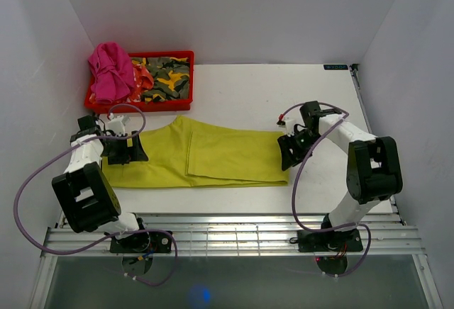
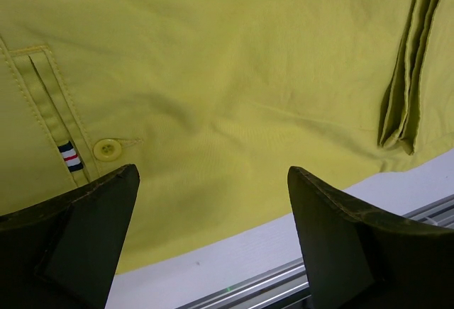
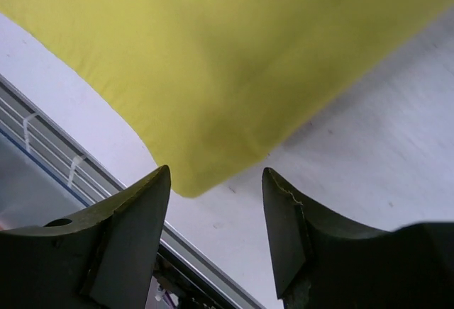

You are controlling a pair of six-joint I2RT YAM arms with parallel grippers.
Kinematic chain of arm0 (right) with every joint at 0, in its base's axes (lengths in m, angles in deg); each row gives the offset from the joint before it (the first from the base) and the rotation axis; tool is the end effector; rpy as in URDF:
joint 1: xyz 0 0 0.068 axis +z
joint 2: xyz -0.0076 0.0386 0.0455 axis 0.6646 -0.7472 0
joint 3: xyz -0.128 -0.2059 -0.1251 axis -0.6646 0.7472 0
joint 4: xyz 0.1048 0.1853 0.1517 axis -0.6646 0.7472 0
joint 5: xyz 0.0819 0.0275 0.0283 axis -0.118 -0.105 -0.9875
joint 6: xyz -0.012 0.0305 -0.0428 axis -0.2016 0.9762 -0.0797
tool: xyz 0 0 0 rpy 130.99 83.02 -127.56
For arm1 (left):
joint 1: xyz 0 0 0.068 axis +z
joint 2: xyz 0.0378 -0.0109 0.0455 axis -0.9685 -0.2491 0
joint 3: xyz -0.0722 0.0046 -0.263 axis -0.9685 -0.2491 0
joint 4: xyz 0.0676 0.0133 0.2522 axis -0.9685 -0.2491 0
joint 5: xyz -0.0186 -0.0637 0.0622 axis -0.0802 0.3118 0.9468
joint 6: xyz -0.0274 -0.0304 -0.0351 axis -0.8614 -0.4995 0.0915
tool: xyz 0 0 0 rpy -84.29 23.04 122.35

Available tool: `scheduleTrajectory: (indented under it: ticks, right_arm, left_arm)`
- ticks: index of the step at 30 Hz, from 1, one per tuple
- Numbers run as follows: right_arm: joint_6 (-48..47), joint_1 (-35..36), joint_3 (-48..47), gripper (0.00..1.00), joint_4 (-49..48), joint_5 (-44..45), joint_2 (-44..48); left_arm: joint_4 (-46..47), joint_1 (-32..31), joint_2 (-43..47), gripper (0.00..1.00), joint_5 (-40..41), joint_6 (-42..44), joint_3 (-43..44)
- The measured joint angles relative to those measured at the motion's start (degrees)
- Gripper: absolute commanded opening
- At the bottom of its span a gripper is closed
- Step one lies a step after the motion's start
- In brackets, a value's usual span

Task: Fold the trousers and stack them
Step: Fold the trousers

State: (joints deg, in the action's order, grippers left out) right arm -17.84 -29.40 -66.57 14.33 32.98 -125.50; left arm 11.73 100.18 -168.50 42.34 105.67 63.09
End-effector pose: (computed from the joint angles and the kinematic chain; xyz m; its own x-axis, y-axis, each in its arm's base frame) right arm 0.2909 0.0796 0.1763 -0.8211 -0.4972 -0.2803 -0.5704 0.7327 0.3711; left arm 0.2430 0.0910 0.2040 -0.9037 -0.0802 -0.4206 0.0924 0.9226 -0.3746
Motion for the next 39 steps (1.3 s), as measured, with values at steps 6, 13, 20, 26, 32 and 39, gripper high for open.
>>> scheduleTrajectory:
  ticks: [6, 13, 20, 26, 32, 39]
  right_arm:
    - [-0.3, -1.6, 0.0, 0.64, 3.1, 4.5, 1.6]
    - [0.9, -2.4, 1.4, 0.49, 4.9, 0.6, -5.2]
    - [-1.1, -8.1, 3.7, 0.08, 4.7, -0.7, -6.3]
    - [-4.0, -16.2, 4.0, 0.41, 5.7, -2.0, -6.6]
    - [-6.7, -18.6, 3.4, 0.65, 8.3, -9.7, -6.4]
    - [-1.6, -18.0, 0.7, 0.61, 1.1, -15.2, -8.9]
  left_arm:
    - [0.9, 0.0, 0.0, 0.96, 0.0, -0.5, 0.0]
    - [2.1, 0.0, 0.3, 0.96, 0.0, -0.7, -1.0]
    - [2.9, 0.0, 0.9, 0.96, 0.0, -0.7, -2.7]
    - [3.8, 0.0, 0.5, 0.96, 0.0, -0.8, -2.8]
    - [4.2, 0.0, 0.2, 0.96, -0.3, -1.0, -2.8]
    - [4.3, 0.0, 0.2, 0.98, -0.3, -1.0, -2.8]
